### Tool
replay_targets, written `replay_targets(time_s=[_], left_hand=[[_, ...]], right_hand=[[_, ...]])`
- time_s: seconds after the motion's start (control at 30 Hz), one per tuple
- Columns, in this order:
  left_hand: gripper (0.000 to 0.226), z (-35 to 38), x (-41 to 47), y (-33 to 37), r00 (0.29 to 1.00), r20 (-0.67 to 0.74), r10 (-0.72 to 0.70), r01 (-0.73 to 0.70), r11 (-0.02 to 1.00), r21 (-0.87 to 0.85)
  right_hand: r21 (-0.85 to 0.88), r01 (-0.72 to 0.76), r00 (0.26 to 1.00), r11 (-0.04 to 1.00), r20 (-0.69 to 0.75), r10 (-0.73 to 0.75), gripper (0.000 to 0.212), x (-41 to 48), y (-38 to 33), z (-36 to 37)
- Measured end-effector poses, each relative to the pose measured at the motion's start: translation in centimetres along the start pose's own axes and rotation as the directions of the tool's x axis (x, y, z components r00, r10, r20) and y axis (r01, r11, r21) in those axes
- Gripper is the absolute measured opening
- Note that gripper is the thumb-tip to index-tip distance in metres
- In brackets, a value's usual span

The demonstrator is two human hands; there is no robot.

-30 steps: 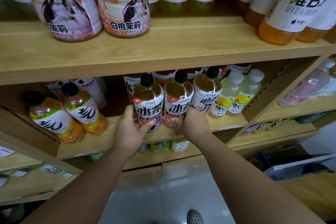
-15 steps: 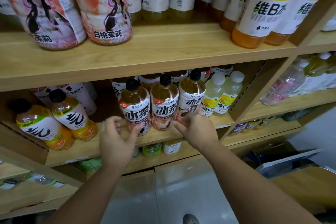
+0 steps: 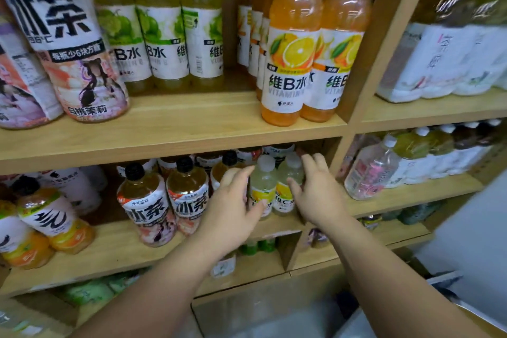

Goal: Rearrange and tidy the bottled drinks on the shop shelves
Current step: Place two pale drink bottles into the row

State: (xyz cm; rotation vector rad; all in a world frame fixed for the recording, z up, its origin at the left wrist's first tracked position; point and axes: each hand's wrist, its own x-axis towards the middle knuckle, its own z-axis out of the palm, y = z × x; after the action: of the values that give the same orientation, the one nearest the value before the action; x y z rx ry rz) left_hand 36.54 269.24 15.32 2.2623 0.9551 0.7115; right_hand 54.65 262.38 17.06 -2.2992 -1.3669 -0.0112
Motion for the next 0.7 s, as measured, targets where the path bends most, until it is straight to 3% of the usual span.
replay_targets(time_s=[0.1,0.2,0.33,0.43,0.57,0.7], left_hand=[[0.067,1.0,2.8,2.3,0.995,0.031,-0.096,0.089,0.982,0.166],[0.041,1.9,4.8,3.9,0.981,0.052,-0.185,0.163,0.945,0.285],[0.027,3.2,5.8,4.2,0.967,0.074,-0.245,0.212,0.93,0.301],[0.018,3.5,5.9,4.2,0.968,-0.025,-0.251,0.246,0.92,0.303],[0.026,4.0,5.1,3.5,0.969,-0.069,-0.236,0.246,0.926,0.287],[0.044,4.7,4.0,2.5,0.949,-0.151,-0.279,0.295,0.95,0.103]], right_hand=[[-0.005,0.042,0.996,0.999,0.079,-0.041,0.042,1.7,1.0,-0.7],[-0.025,0.076,0.984,0.997,0.166,-0.071,0.035,2.7,1.7,-0.5],[-0.041,0.131,0.96,0.99,0.253,-0.117,0.032,3.1,2.8,0.9],[0.0,0.177,0.959,0.984,0.225,-0.173,0.036,3.1,3.5,1.1],[0.134,0.244,0.954,0.961,0.143,-0.262,0.037,2.1,4.6,0.9],[0.26,0.243,0.96,0.934,0.074,-0.271,0.03,0.9,5.8,1.1]])
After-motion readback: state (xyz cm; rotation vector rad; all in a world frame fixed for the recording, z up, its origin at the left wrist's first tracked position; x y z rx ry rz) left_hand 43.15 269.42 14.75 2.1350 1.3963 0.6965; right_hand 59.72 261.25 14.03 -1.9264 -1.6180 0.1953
